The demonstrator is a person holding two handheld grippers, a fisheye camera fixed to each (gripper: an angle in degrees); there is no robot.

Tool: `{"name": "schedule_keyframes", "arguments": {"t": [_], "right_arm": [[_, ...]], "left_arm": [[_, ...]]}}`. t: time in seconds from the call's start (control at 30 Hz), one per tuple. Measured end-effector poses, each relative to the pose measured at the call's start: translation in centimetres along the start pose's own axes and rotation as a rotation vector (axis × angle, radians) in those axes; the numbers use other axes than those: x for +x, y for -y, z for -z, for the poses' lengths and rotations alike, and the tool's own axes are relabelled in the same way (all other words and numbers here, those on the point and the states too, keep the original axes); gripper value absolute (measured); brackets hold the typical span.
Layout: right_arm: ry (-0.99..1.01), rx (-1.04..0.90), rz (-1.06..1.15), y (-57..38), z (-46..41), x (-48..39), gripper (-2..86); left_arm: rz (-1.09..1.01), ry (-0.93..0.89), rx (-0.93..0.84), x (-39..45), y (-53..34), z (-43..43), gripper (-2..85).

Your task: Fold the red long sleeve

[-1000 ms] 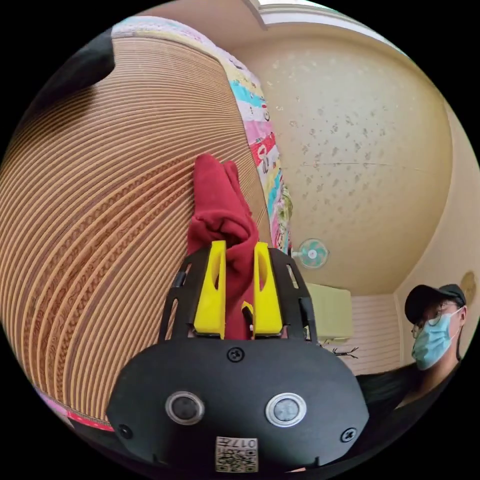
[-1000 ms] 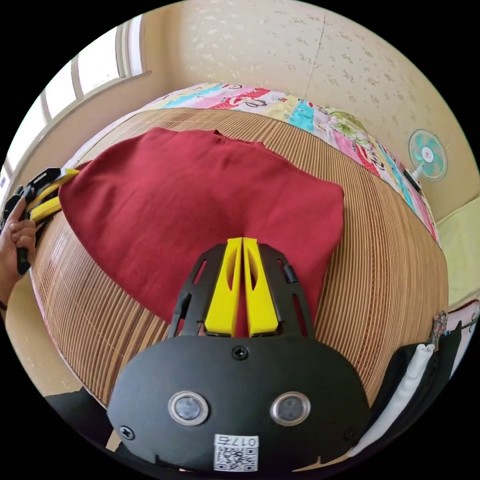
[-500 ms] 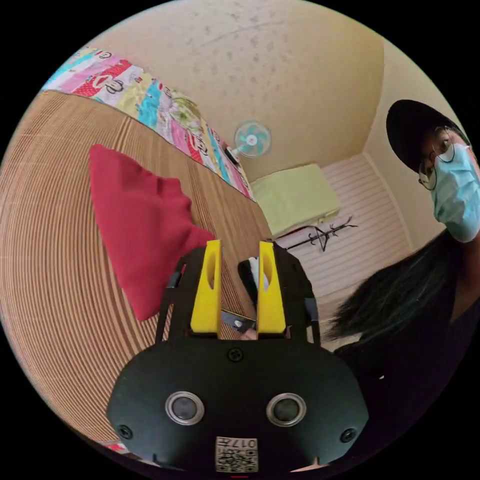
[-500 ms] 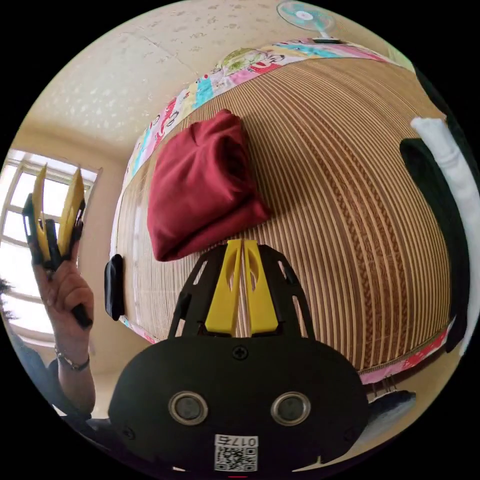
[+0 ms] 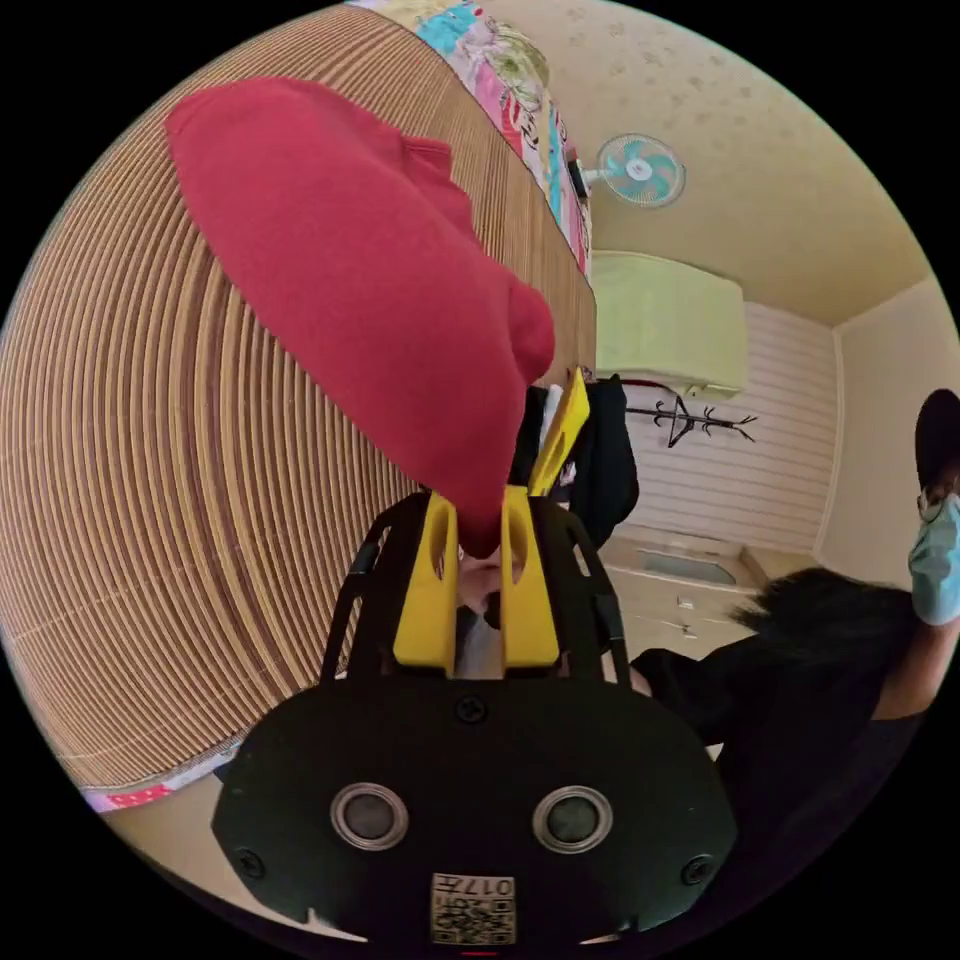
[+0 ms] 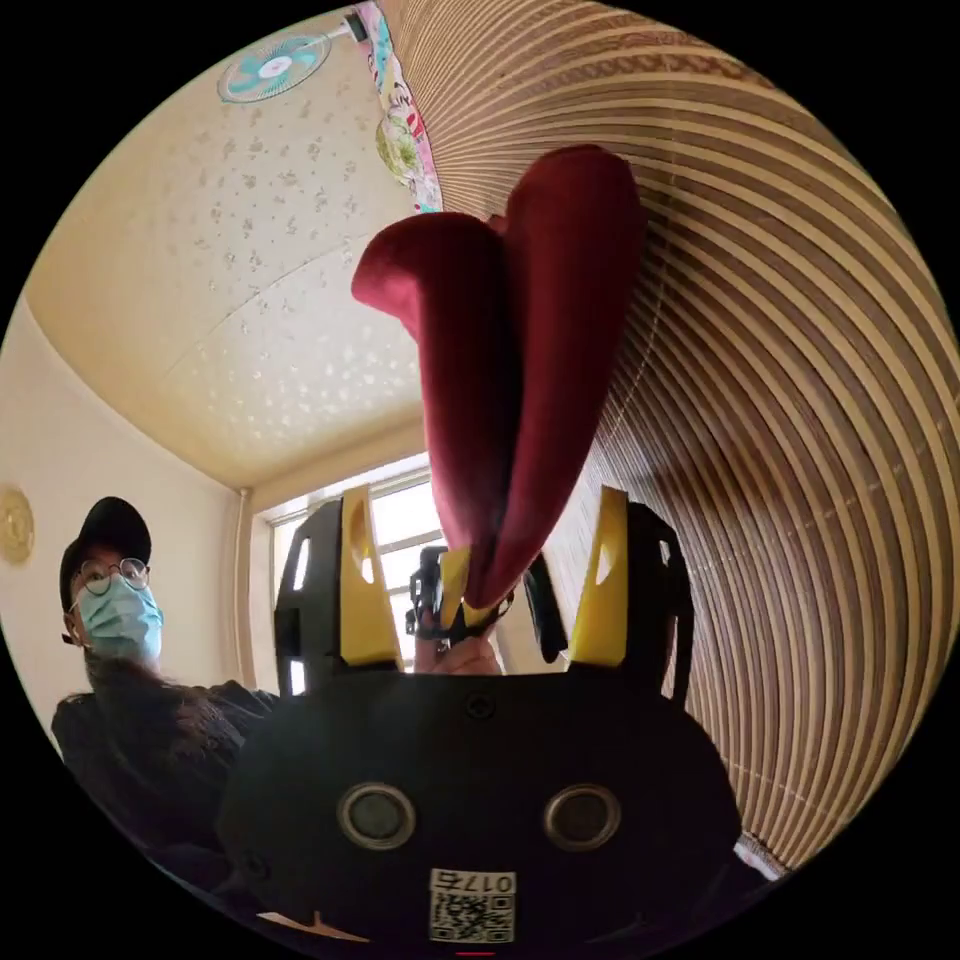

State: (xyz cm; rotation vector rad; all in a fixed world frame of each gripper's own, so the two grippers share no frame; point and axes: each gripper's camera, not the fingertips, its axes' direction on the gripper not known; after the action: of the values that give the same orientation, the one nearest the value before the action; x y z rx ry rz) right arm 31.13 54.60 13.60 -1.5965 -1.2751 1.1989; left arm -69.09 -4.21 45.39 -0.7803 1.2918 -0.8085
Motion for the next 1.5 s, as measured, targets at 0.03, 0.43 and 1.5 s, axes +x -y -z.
{"name": "schedule_keyframes", "arguments": {"t": [0.03, 0.43, 1.5], "right_arm": [[0.045, -0.006, 0.01, 0.4, 0.0, -0.4, 23.6], [0.195, -0.095, 0.63, 2.3, 9.4, -26.7, 10.9], [-1.451, -0.333, 0.765, -7.8, -20.2, -13.6, 0.5]], "left_arm": [[-0.041, 0.035, -0.018, 1.8, -0.8, -0.6, 6.6], [-0.752, 0.247, 0.016, 29.3, -14.7, -4.8, 2.2], [-0.152, 1.141, 0.055, 27.9, -20.0, 10.5, 6.2]]}}
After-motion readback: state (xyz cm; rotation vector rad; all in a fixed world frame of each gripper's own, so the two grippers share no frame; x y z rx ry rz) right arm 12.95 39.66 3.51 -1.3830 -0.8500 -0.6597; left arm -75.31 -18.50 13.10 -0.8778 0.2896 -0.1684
